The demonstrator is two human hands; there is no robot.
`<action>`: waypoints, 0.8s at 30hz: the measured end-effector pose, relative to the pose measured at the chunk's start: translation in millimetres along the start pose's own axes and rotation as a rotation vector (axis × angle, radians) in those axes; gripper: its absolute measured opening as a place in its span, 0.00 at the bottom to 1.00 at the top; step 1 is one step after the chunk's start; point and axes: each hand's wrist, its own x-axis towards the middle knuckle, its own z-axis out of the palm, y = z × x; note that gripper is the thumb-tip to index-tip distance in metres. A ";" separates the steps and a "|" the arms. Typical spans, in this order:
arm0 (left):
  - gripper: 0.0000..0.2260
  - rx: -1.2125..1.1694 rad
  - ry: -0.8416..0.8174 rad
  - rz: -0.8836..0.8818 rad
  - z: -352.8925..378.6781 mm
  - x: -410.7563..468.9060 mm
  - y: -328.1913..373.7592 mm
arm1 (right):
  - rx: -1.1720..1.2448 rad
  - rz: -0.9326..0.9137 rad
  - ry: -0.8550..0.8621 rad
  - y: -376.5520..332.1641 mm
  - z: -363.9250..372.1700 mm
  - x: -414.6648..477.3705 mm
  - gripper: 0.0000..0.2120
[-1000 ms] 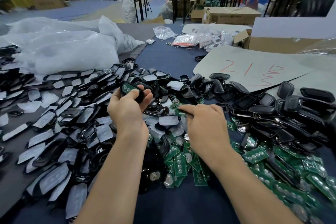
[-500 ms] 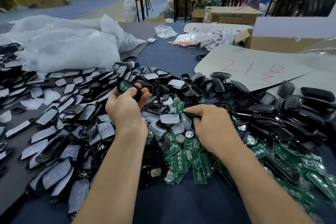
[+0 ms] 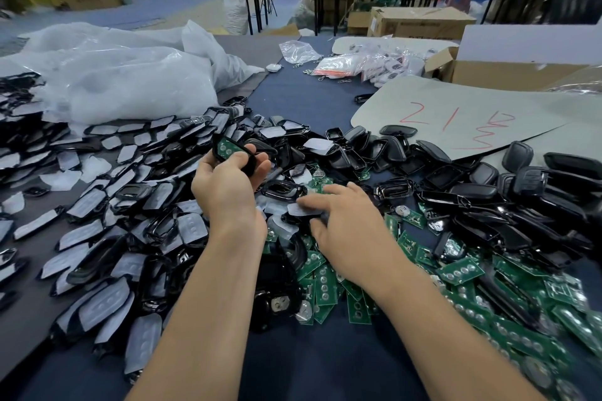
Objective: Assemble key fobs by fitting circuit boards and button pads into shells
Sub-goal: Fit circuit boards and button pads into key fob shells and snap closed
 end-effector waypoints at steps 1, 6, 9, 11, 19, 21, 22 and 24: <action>0.08 -0.002 -0.002 -0.002 0.1 -0.5 0.2 | -0.012 0.001 0.004 0.7 0.3 1.1 0.16; 0.08 0.000 -0.019 -0.023 -0.5 -2.6 0.3 | 0.205 0.081 0.193 2.2 1.8 -3.6 0.08; 0.07 0.016 -0.056 -0.080 0.4 -3.4 -1.0 | 0.507 0.221 0.322 4.5 -5.9 -5.1 0.07; 0.06 0.088 -0.126 -0.119 2.6 -5.9 -4.0 | 0.738 0.331 0.349 8.1 -13.4 -2.4 0.09; 0.11 0.409 -0.450 -0.230 10.4 -23.2 -20.5 | 1.229 0.420 0.251 15.5 -22.7 3.9 0.13; 0.12 0.450 -0.498 -0.239 10.0 -25.7 -21.7 | 1.162 0.409 0.282 17.5 -23.6 4.1 0.12; 0.10 0.456 -0.517 -0.250 9.8 -27.3 -21.7 | 1.055 0.401 0.323 19.9 -23.8 3.3 0.11; 0.11 0.482 -0.549 -0.266 9.5 -30.6 -20.1 | 0.727 0.355 0.425 25.8 -23.8 0.6 0.10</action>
